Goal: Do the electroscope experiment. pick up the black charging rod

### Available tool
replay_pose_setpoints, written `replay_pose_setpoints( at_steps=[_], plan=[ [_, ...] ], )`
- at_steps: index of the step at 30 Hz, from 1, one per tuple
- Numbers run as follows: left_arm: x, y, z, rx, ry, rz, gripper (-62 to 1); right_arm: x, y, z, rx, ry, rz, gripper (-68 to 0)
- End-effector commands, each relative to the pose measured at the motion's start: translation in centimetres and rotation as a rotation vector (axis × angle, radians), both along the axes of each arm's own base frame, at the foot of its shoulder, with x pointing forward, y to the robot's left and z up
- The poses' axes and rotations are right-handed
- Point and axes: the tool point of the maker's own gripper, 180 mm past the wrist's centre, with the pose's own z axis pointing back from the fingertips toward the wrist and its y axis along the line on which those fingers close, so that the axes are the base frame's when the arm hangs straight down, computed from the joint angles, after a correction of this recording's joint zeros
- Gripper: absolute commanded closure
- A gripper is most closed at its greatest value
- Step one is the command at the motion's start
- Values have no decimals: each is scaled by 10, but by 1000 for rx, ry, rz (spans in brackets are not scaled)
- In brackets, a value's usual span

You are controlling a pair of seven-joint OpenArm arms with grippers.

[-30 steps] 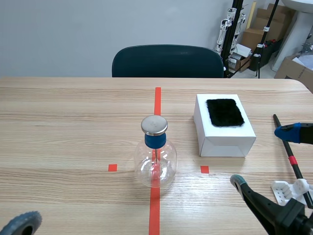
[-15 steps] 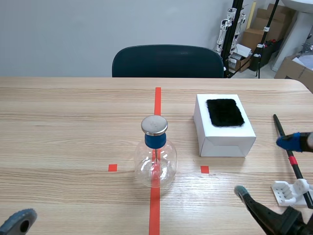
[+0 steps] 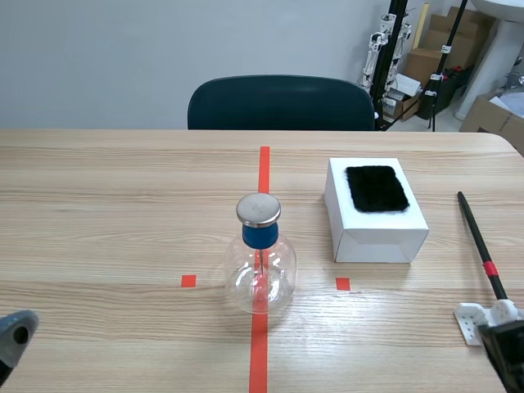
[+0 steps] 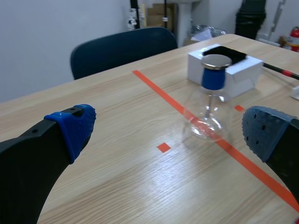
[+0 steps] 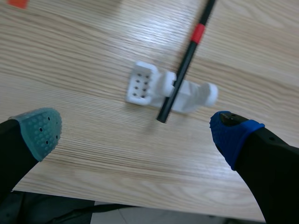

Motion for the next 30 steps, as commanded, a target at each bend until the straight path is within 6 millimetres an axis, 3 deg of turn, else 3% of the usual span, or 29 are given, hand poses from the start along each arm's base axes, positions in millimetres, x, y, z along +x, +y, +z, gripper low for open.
replay_pose_setpoints(
  at_steps=[1, 7, 14, 19, 24, 30],
  plan=[
    [3, 0, 3, -43, -29, 12, -623, 18, -5, 12, -6, -35, -9, -679],
    [6, 1, -20, -41, -58, -19, -623, 30, -30, 5, -35, 87, -88, -679],
    [16, 3, -39, -45, -89, -40, -623, 69, -57, 22, -42, 32, -158, -679],
    [27, 12, -46, -67, -124, -21, -623, 84, -57, 8, 17, 85, -167, -679],
    [36, 16, -59, -68, -118, -45, -623, 81, -55, -13, 33, 227, -197, -679],
    [37, 16, -71, -65, -124, -85, -623, 80, -63, -15, 48, 354, -259, -679]
  ],
)
